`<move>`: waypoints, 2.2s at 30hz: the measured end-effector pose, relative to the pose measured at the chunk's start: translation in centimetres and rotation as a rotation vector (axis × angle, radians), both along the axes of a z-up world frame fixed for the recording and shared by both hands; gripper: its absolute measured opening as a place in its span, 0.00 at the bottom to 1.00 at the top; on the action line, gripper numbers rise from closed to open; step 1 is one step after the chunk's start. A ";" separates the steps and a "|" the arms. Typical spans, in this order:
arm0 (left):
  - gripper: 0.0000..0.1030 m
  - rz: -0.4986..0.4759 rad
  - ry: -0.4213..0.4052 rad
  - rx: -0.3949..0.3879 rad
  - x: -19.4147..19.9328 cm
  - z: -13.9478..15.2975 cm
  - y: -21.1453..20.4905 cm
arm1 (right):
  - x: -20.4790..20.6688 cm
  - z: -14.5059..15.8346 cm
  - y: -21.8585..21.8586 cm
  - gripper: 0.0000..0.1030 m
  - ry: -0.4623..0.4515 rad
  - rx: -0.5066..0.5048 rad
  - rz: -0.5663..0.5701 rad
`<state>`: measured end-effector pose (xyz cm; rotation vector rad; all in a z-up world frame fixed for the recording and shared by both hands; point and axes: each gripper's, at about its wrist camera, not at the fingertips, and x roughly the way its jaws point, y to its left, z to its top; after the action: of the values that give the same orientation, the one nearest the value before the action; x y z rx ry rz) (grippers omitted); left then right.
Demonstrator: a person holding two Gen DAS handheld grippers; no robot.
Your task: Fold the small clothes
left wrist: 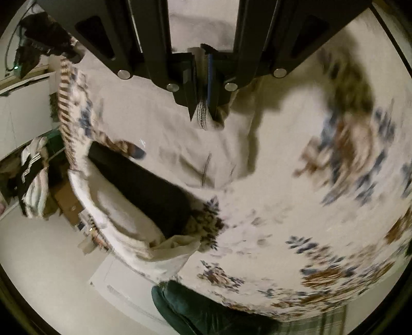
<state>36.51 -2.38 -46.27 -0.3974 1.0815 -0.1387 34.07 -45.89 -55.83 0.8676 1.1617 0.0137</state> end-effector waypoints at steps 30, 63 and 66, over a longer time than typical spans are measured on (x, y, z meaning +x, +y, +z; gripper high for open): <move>0.06 0.004 0.105 -0.062 -2.0 -7.5 3.1 | -5.1 -10.8 1.3 0.14 0.044 0.181 -0.328; 0.21 -0.029 0.349 -0.337 3.2 -6.7 0.7 | 2.1 -4.1 3.0 0.40 0.133 0.011 -0.086; 0.21 0.029 0.249 -0.332 5.8 -5.6 1.9 | 4.8 -2.6 2.2 0.41 0.011 -0.013 -0.136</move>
<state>42.30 -0.47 -51.88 -0.7433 1.3008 -0.2496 38.83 -43.70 -58.43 0.9345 1.1103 -0.1101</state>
